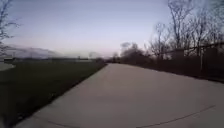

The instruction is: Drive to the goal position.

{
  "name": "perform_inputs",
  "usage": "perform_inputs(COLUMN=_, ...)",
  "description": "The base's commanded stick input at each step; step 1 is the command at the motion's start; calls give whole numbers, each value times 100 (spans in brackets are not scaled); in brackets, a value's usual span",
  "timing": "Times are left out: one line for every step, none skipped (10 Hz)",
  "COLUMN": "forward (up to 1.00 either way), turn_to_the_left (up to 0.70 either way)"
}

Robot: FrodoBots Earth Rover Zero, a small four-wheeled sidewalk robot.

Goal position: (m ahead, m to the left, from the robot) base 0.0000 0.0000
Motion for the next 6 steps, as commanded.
perform_inputs(forward=5, turn_to_the_left=0)
perform_inputs(forward=5, turn_to_the_left=0)
perform_inputs(forward=5, turn_to_the_left=0)
perform_inputs(forward=5, turn_to_the_left=0)
perform_inputs(forward=5, turn_to_the_left=0)
perform_inputs(forward=4, turn_to_the_left=0)
